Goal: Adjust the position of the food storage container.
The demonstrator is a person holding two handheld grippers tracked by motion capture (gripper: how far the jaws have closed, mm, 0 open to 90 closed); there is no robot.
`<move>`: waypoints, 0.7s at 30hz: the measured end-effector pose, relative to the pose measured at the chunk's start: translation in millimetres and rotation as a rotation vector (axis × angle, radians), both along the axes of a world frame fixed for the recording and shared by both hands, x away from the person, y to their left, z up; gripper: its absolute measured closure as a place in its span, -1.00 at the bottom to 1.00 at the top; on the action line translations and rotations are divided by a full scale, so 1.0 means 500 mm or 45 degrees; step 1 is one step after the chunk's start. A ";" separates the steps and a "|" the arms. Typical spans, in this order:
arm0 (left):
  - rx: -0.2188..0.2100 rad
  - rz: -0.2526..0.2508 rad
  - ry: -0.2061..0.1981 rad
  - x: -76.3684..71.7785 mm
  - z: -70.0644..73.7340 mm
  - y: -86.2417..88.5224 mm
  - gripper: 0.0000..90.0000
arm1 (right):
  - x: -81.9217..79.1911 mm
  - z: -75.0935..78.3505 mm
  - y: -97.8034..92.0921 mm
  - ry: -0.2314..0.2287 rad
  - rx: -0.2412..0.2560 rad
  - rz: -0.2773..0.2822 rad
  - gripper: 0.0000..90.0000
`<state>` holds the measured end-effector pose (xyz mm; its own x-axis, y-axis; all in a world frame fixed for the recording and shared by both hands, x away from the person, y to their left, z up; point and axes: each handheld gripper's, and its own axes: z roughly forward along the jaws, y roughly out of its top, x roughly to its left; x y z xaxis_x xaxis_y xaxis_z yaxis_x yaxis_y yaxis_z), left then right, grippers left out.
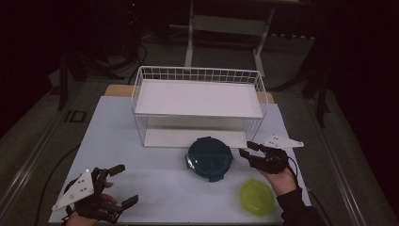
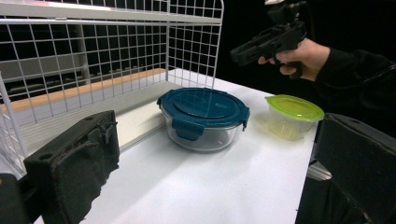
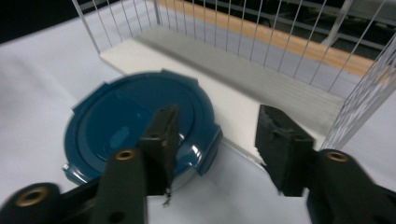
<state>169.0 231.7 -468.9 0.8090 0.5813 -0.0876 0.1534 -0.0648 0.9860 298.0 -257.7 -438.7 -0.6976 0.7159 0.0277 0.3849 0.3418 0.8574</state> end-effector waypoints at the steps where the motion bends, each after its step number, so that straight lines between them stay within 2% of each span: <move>1: 0.000 0.000 0.001 0.000 0.000 0.000 -1.00 | 0.000 0.000 0.000 0.000 0.000 0.000 0.24; 2: 0.002 -0.001 0.002 0.000 -0.001 -0.001 -1.00 | 0.007 -0.007 0.003 0.016 -0.007 0.007 0.36; 3: 0.002 -0.001 0.002 0.000 -0.001 -0.001 -1.00 | 0.007 -0.007 0.003 0.016 -0.007 0.007 0.36; 8: 0.003 -0.002 0.002 0.000 -0.001 -0.002 -1.00 | 0.029 -0.024 0.018 0.064 -0.064 0.069 0.64; 11: 0.004 -0.003 0.000 0.000 -0.001 -0.002 -1.00 | 0.037 -0.030 0.022 0.087 -0.068 0.084 0.69; 15: 0.004 -0.005 0.000 -0.001 -0.001 -0.001 -1.00 | 0.055 -0.041 0.031 0.122 -0.110 0.107 0.85; 18: 0.003 -0.007 -0.002 -0.001 0.000 -0.001 -1.00 | 0.061 -0.047 0.034 0.139 -0.115 0.107 0.98; 21: 0.005 -0.007 -0.005 -0.001 0.000 0.000 -1.00 | 0.069 -0.061 0.036 0.173 -0.136 0.124 1.00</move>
<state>168.5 231.5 -468.9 0.8125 0.5771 -0.0823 0.1493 -0.0695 0.9863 332.4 -239.8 -469.4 -0.7590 0.6489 0.0535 0.4550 0.4697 0.7565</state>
